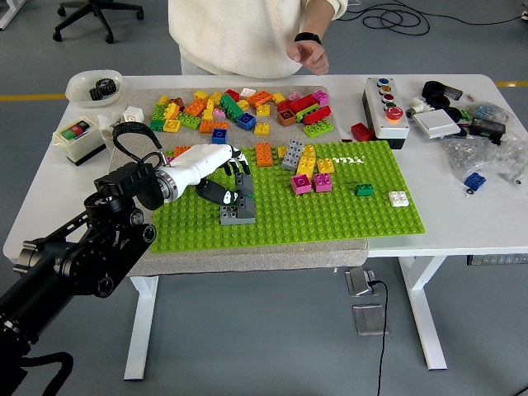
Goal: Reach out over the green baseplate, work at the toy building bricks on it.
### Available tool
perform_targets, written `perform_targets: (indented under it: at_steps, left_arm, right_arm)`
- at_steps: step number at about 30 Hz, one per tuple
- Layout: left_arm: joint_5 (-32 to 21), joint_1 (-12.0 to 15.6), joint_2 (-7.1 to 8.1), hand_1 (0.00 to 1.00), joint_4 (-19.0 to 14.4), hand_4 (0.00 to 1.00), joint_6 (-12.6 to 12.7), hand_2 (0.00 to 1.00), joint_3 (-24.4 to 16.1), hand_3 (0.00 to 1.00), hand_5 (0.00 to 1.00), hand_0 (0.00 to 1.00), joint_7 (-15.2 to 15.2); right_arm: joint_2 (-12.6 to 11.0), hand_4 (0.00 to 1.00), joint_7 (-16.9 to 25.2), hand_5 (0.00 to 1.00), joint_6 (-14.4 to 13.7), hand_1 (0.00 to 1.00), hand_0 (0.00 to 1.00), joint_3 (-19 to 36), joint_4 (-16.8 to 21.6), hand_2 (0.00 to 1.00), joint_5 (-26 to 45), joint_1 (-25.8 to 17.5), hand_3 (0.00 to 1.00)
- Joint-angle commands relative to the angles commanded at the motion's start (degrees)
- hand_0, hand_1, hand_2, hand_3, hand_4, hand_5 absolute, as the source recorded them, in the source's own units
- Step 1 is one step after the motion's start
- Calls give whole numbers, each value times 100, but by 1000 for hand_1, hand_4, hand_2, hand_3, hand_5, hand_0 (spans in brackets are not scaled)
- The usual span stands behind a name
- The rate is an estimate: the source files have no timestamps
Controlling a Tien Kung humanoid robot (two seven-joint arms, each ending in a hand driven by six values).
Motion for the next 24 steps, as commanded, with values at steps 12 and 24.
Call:
perform_targets:
  at_steps: [12, 24]
  left_arm:
    - [30, -26, 32, 587, 33, 579, 13, 538, -62, 537, 116, 638, -5]
    - [61, -61, 95, 587, 79, 582, 0, 537, -97, 535, 121, 638, -22]
  right_arm:
    - [-4, 820, 2, 530, 2, 643, 740, 13, 0, 681, -11, -5, 612]
    - [-5, 820, 4, 530, -3, 644, 740, 23, 0, 680, 6, 6, 612]
